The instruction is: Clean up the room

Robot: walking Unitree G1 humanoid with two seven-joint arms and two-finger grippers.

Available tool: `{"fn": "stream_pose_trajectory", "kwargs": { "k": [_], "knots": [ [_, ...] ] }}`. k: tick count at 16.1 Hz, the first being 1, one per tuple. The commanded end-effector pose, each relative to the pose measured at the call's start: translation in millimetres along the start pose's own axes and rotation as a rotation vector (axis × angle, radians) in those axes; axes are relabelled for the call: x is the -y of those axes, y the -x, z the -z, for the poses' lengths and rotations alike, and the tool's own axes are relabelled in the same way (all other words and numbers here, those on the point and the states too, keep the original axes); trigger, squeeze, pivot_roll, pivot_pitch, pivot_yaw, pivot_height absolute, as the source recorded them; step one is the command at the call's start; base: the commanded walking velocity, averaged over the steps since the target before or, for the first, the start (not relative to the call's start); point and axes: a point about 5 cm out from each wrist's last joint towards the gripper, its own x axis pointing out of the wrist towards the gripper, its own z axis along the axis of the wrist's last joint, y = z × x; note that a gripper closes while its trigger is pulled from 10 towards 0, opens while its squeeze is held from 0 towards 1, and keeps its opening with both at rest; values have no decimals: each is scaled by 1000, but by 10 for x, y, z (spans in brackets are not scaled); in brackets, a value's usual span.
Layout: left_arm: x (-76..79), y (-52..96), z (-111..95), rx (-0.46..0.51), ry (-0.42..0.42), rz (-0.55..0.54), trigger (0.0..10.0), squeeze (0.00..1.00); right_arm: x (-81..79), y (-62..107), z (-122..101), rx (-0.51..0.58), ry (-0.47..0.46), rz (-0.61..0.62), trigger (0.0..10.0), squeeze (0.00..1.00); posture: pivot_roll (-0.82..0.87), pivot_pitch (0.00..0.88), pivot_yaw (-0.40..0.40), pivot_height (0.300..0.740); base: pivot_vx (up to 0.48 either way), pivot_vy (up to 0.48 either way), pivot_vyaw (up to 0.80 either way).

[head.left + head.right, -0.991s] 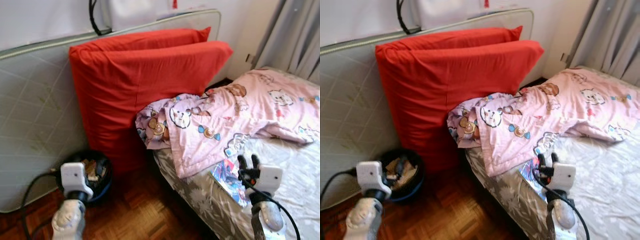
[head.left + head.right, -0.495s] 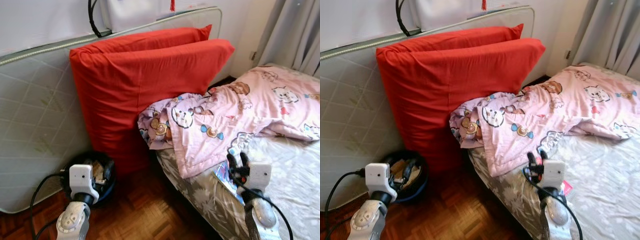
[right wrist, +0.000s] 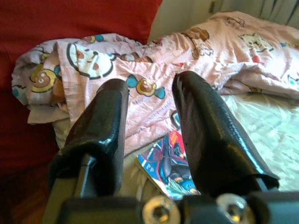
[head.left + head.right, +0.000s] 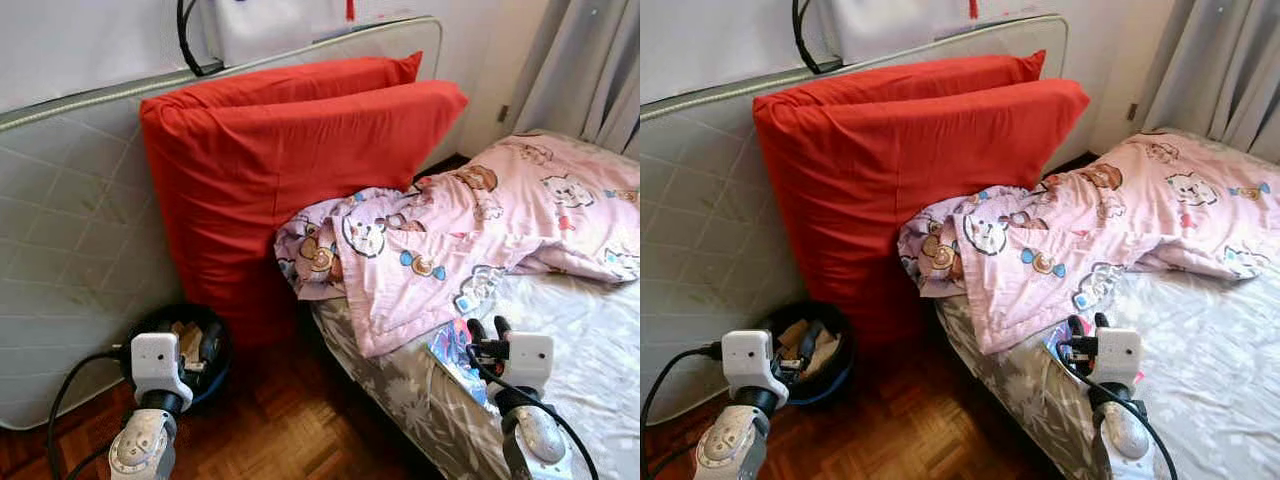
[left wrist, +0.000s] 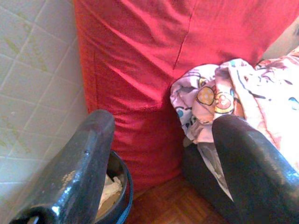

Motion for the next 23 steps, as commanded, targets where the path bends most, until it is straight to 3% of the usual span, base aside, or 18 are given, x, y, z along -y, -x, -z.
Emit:
{"fn": "stream_pose_trajectory", "kwargs": {
  "k": [1, 10, 14, 23],
  "knots": [
    [-4, -4, -31, 3, -3, -1, 10000, 0, -2, -17, -59, 17, 0, 4, 10000, 0, -38, 0, 12, 725, 0, 0, 0],
    [57, -38, -56, -5, 4, 21, 10000, 0, -35, 22, -30, 0, -13, 24, 10000, 0, -49, 0, 29, 711, 0, 0, 0],
    [61, -61, -56, -7, 5, 17, 10000, 0, -65, -9, -65, 24, -16, 4, 10000, 0, -49, 0, 26, 676, 0, 0, 0],
    [5, -50, -121, 12, -4, 10, 10000, 0, -124, -83, -132, 38, -20, -17, 10000, 0, 6, 0, 18, 676, 0, 0, 0]
  ]
}}
